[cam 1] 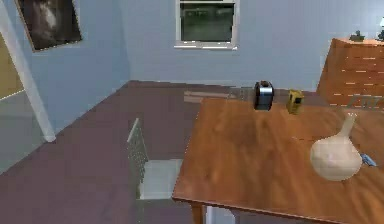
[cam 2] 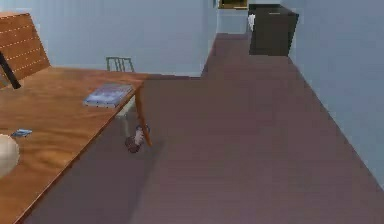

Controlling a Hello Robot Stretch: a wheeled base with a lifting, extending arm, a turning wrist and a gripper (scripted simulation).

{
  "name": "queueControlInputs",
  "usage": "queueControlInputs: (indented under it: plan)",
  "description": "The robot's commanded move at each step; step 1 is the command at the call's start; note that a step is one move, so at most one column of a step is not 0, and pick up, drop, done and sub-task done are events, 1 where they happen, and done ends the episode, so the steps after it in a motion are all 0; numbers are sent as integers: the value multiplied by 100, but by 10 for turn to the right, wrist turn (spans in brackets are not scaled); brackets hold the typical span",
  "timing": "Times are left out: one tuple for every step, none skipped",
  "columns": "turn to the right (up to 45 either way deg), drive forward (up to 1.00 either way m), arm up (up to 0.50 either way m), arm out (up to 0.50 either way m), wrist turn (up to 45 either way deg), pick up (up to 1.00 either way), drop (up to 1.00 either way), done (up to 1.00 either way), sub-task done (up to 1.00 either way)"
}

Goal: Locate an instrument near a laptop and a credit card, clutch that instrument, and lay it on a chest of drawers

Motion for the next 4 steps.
queueControlInputs:
  plan:
    - [-450, 0, 0, 0, 0, 0, 0, 0, 0]
    - [-330, 0, 0, 0, 0, 0, 0, 0, 0]
    - [0, 45, 0, 0, 0, 0, 0, 0, 0]
    - [390, 0, 0, 0, 0, 0, 0, 0, 0]
